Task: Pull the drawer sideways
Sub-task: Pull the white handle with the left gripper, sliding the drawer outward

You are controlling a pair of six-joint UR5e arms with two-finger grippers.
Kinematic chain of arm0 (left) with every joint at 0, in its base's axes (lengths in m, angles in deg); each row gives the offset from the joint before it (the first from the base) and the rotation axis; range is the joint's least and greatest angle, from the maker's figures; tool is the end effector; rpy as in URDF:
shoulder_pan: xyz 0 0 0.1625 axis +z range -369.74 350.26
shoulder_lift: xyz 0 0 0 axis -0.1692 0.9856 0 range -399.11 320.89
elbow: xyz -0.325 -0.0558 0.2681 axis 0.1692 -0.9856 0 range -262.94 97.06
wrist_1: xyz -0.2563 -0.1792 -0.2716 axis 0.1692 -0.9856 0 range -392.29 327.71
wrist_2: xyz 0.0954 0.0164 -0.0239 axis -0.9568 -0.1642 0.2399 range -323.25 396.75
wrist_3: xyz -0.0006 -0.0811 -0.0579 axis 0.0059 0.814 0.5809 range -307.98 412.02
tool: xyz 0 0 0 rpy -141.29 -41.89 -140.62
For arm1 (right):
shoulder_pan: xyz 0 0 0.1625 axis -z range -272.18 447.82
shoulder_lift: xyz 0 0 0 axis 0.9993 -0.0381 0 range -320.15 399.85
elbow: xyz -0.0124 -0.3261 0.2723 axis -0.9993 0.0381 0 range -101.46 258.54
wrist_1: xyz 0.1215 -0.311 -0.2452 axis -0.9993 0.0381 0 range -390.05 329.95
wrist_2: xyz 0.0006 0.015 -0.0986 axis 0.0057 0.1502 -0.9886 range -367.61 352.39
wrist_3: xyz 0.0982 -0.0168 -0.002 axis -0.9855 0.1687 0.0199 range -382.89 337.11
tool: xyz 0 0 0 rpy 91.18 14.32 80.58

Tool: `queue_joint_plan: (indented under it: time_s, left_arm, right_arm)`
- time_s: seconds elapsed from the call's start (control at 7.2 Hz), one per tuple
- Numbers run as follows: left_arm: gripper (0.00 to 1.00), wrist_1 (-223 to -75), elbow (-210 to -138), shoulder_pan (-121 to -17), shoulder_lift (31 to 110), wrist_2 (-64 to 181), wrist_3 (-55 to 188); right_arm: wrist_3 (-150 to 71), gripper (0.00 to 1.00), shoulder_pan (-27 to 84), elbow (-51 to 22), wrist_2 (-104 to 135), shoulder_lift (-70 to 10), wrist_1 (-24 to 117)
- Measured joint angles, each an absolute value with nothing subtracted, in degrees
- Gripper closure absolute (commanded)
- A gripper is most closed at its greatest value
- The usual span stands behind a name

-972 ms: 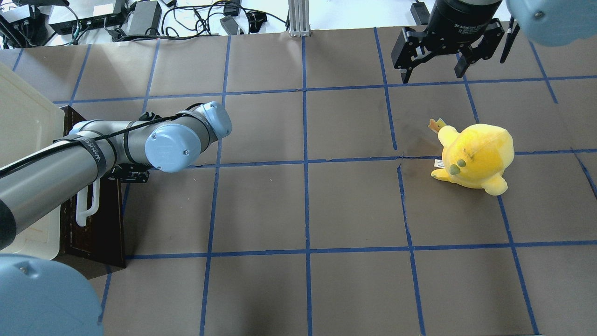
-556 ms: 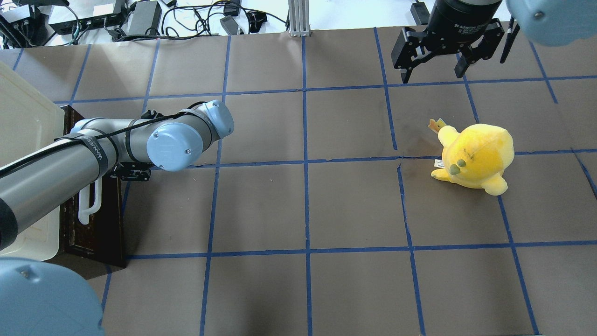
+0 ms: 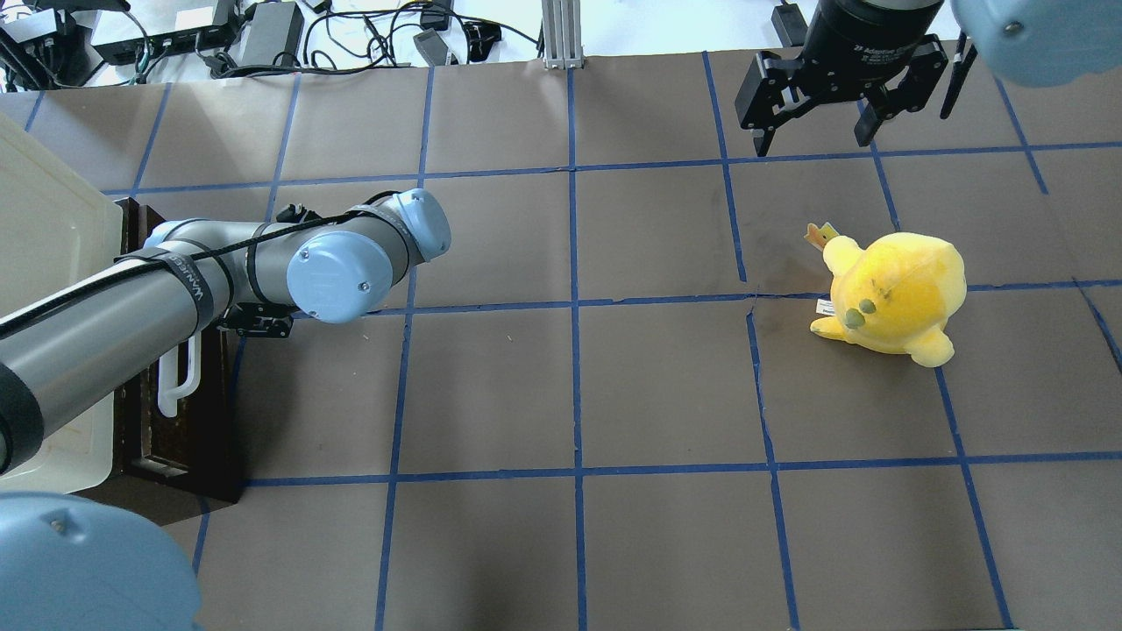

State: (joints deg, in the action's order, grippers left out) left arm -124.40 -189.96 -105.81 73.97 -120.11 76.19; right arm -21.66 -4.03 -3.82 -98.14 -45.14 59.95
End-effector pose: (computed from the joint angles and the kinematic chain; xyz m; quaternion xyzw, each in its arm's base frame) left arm -0.0957 -0.5069 0.2049 0.0735 0.8001 0.1561 0.5745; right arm 0.1495 -0.5287 0.5089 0.0267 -0.9994 0.0229 0.0045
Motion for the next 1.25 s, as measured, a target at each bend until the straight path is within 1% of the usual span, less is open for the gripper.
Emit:
queue_joint_plan:
  time_s: [1.25]
  left_arm:
    - [0.68, -124.39, -189.81, -108.89, 73.73, -120.05, 76.1]
  right_arm:
    - [-21.66, 0.0, -4.03, -3.82, -98.14, -45.14, 59.95]
